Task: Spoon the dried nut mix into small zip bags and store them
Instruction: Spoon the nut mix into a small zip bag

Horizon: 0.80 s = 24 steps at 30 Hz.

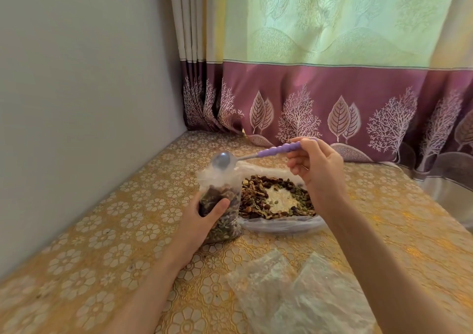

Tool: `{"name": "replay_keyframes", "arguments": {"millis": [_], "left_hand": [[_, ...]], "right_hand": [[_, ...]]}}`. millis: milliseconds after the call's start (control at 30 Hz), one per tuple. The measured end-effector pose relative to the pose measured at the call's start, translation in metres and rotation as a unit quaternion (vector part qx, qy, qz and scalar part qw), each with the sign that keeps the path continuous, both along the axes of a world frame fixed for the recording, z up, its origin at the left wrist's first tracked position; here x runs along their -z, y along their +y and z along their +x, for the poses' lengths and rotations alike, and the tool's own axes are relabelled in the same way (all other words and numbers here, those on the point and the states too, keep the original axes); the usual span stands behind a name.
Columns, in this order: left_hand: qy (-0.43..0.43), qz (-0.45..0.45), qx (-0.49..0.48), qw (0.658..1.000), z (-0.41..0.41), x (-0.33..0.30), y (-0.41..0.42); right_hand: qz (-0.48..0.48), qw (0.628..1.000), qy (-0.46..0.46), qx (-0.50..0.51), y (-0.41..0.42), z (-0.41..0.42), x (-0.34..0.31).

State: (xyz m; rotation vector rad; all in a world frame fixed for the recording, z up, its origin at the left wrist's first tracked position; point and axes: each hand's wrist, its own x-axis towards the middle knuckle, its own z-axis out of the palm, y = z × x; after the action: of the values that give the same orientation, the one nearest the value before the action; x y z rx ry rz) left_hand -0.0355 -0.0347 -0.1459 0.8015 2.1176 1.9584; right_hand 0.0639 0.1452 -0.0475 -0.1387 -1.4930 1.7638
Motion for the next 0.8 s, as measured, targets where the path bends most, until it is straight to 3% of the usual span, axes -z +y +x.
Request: {"name": "replay_keyframes", "arguments": {"millis": [200, 433, 800], "left_hand": [[-0.008, -0.004, 0.009, 1.0, -0.001, 0.001, 0.0], [-0.011, -0.003, -0.001, 1.0, -0.001, 0.0, 0.0], [-0.021, -0.006, 0.002, 1.0, 0.0, 0.0, 0.0]], "right_hand": [[-0.08, 0.994, -0.016, 0.079, 0.028, 0.006, 0.015], [-0.033, 0.975, -0.095, 0.199, 0.049, 0.006, 0.047], [0.0, 0.976, -0.124, 0.179, 0.043, -0.003, 0.058]]}}
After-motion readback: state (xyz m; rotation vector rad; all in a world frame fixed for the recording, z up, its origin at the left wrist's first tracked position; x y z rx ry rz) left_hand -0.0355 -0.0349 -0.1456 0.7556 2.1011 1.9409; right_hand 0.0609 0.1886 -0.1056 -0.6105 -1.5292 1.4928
